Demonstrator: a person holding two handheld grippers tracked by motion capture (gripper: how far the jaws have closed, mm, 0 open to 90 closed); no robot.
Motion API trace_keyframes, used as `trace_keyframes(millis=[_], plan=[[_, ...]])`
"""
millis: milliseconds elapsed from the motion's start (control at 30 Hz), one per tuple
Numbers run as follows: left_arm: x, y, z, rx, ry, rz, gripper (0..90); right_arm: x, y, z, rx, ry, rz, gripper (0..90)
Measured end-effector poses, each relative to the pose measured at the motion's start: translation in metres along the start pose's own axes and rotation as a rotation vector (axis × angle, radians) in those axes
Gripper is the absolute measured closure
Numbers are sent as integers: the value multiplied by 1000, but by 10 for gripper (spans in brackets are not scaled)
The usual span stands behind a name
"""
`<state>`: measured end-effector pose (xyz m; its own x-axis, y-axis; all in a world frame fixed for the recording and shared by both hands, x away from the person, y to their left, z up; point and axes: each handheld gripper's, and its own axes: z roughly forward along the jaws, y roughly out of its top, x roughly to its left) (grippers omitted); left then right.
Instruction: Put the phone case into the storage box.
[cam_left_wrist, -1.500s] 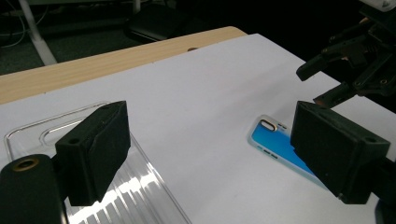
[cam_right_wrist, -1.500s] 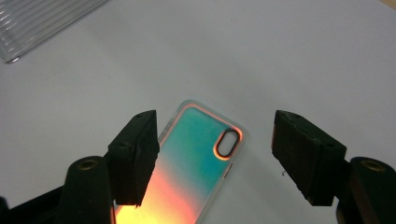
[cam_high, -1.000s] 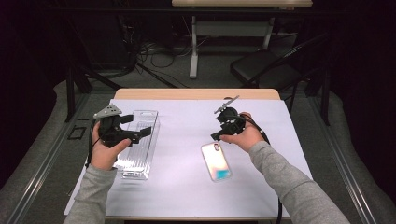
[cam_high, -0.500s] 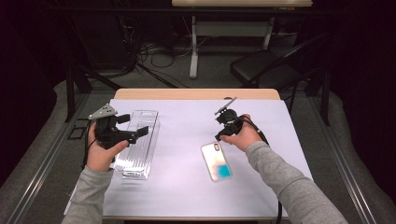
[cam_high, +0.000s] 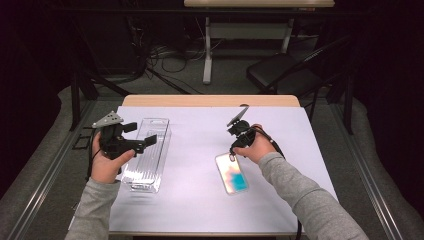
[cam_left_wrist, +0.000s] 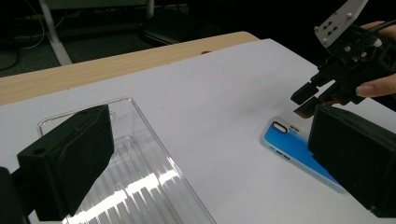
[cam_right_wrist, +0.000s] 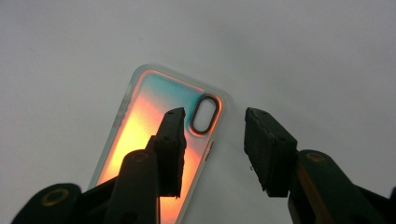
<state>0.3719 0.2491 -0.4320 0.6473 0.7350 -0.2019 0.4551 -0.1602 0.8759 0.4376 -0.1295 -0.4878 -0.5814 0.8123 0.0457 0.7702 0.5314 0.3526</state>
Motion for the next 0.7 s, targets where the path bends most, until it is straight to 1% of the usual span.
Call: trace_keyframes(millis=[33, 67, 100, 133, 200, 233, 267, 300, 333, 367, 400, 433, 500, 533, 567, 633, 700], plan=[[0, 0, 0, 2, -1, 1, 8, 0, 0, 1, 7, 6, 20, 582], [0, 0, 0, 2, -1, 1, 10, 0, 0, 1, 7, 6, 20, 582], [1, 0, 0, 1, 3, 3, 10, 0, -1, 2, 22, 5, 30, 572], [1, 0, 0, 1, 4, 3, 10, 0, -1, 4, 16, 5, 35, 569], [1, 0, 0, 1, 5, 2, 10, 0, -2, 4, 23, 3, 43, 569], [1, -1, 0, 5, 6, 1, 11, 0, -3, 6, 31, 0, 57, 574], [1, -1, 0, 5, 6, 1, 13, 0, -3, 6, 31, 0, 57, 574], [1, -1, 0, 6, 7, 3, 13, -1, -4, 7, 37, 3, 77, 578], [1, -1, 0, 6, 7, 3, 13, -1, -4, 7, 37, 3, 77, 578], [1, -1, 0, 8, 7, 4, 13, -1, -5, 8, 31, 1, 99, 588], [1, -1, 0, 9, 7, 5, 13, -2, -5, 7, 46, 2, 107, 590], [1, -1, 0, 9, 6, 5, 13, -2, -6, 8, 44, 5, 120, 590], [1, -1, 0, 8, 8, 4, 13, -2, -6, 8, 65, 3, 129, 590], [1, -1, 0, 8, 9, 4, 13, -2, -7, 10, 50, 6, 137, 590], [1, -1, 0, 8, 9, 3, 13, -2, -7, 10, 55, 11, 148, 596], [1, -1, 0, 7, 9, 2, 13, -3, -8, 11, 61, 13, 153, 618], [1, -1, 0, 9, 10, 0, 13, -3, -8, 11, 87, 12, 149, 645]])
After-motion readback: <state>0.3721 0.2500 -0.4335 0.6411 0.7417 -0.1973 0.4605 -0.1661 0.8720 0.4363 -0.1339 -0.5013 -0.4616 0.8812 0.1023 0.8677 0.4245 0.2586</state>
